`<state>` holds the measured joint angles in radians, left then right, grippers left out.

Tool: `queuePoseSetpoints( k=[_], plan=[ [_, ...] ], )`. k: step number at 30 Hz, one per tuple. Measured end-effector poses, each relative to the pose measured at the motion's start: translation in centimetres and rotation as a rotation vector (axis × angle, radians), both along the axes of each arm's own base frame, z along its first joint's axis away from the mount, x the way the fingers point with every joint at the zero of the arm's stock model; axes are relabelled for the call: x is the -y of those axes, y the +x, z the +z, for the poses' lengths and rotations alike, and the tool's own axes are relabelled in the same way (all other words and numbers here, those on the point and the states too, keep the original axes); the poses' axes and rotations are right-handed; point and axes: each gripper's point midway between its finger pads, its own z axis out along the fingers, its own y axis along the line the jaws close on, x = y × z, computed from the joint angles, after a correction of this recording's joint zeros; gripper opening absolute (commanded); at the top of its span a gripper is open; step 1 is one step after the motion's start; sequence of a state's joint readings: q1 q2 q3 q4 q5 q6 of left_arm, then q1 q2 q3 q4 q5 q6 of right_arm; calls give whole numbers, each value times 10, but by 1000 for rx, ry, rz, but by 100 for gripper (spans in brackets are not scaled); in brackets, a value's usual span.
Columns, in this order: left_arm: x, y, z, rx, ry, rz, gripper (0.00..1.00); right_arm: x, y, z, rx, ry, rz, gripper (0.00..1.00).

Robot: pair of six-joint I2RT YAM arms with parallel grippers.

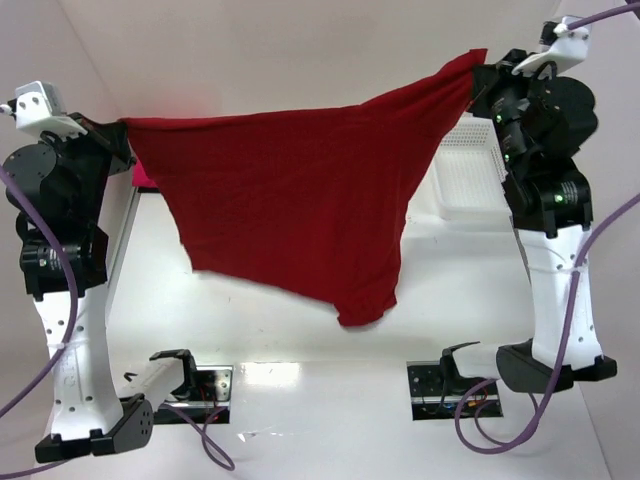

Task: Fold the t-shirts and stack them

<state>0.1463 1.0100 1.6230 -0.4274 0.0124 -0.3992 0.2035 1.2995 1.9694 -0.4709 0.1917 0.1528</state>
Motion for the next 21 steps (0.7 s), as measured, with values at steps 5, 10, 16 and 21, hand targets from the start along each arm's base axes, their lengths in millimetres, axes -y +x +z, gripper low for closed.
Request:
queuePoseSetpoints(
  k=[5, 10, 16, 21],
  plan=[
    [7, -45, 16, 62, 11, -1, 0, 4, -59, 34, 106, 5, 36, 0],
    [16, -126, 43, 227, 29, 14, 0, 21, -159, 76, 299, 35, 58, 0],
    [20, -206, 59, 385, 14, 44, 0, 38, -254, 105, 490, 62, 80, 0],
    [14, -202, 54, 355, -17, 65, 0, 34, -240, 98, 459, 56, 87, 0]
  ],
)
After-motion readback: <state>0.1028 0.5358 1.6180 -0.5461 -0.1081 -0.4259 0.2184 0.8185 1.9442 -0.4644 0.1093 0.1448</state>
